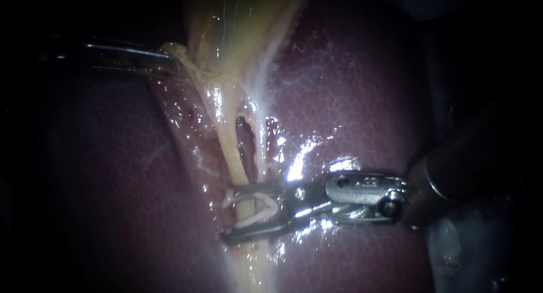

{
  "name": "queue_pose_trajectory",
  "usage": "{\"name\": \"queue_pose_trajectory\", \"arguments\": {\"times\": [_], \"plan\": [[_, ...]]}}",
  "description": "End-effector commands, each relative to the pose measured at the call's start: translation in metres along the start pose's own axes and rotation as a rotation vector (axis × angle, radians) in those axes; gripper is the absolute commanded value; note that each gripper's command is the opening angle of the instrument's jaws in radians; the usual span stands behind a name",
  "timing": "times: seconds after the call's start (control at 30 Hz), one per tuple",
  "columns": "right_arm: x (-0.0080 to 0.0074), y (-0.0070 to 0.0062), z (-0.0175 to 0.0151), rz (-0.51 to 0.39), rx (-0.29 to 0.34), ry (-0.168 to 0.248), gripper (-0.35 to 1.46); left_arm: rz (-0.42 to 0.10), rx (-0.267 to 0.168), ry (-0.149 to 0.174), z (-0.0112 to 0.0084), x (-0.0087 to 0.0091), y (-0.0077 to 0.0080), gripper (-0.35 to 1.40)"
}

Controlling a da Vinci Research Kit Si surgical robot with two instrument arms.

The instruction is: Clipping first clip left tube

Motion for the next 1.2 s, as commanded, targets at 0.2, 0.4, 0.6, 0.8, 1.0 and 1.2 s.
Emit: {"name": "queue_pose_trajectory", "arguments": {"times": [0.2,0.4,0.6,0.8,1.0,1.2], "plan": [[0.0015,-0.0013,-0.0004,0.005,0.007,0.001,0.46,0.0,0.0,0.0,0.0,0.0001,0.0001,-0.35],[0.0036,-0.0032,-0.0014,0.014,0.019,0.002,0.46,0.001,-0.001,-0.003,0.0001,0.0002,0.0001,-0.35],[0.0055,-0.0043,-0.0039,0.026,0.016,0.008,0.45,0.001,-0.001,-0.003,0.0001,0.0002,0.0001,-0.35],[0.0062,-0.0043,-0.0061,0.04,0.012,0.011,0.44,0.001,-0.001,-0.003,0.0001,0.0002,0.0001,-0.35],[0.0056,-0.0036,-0.006,0.038,0.009,0.011,0.44,0.001,-0.001,-0.003,0.0001,0.0002,0.0001,-0.35],[0.0042,-0.0025,-0.005,0.031,0.003,0.01,0.46,0.001,-0.001,-0.003,0.0001,0.0002,0.0001,-0.35]]}}
